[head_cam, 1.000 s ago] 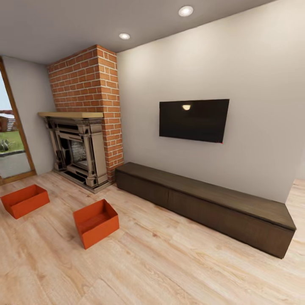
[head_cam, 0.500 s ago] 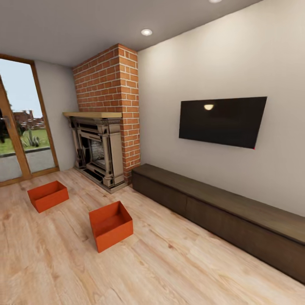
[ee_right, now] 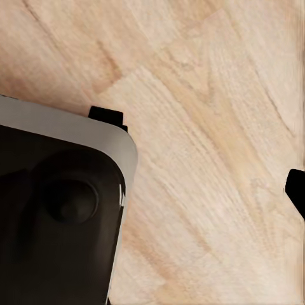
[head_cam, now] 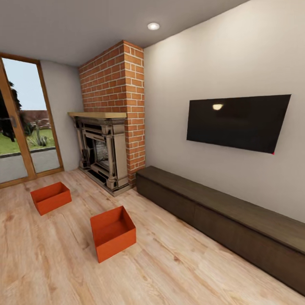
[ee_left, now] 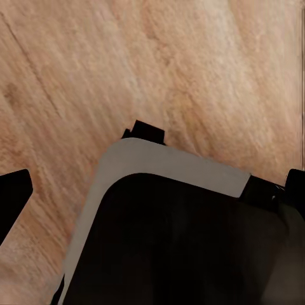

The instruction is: Move the two storage containers from the living room to the garage. In the garage, place one container on the floor and stack the other container on top of it (either order is fine).

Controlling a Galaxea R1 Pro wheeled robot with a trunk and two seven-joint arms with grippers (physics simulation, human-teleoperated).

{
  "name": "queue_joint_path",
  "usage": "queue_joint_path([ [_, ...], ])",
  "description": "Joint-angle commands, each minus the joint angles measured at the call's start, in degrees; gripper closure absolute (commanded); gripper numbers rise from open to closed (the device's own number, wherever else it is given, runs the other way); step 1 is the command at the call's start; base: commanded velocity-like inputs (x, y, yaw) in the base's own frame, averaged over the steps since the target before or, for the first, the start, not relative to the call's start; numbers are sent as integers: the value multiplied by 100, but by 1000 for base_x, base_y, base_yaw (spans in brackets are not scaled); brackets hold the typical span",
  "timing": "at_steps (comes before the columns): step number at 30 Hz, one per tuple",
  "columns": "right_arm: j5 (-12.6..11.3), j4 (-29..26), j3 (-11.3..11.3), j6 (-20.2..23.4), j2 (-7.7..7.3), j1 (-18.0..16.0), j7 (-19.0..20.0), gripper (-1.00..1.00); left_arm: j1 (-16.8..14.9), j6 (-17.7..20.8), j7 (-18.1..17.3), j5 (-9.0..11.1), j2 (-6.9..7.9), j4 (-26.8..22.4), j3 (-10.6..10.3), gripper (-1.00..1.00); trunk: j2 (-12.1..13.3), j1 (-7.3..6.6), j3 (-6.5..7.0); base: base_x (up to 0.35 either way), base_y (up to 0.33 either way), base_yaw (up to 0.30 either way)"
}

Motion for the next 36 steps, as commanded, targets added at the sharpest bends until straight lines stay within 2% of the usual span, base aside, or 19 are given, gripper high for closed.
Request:
queue_joint_path([
  [1,32,8,24,-9,-3,-5,-28,-100,0,38,4,19,-1,-15,20,-100,-3,3,-7,324,-86,0],
  [14,33,8,17,-11,1,-5,-40,-100,0,38,4,18,-1,-15,20,-100,-3,3,-7,324,-88,21],
  [24,34,8,24,-13,-5,-5,-41,-100,0,-36,4,23,-16,-15,24,-100,-3,3,-7,313,-90,254],
  [36,33,8,25,-13,-5,-5,-41,-100,0,-50,4,54,-19,-15,45,-100,-3,3,-7,147,-64,273],
])
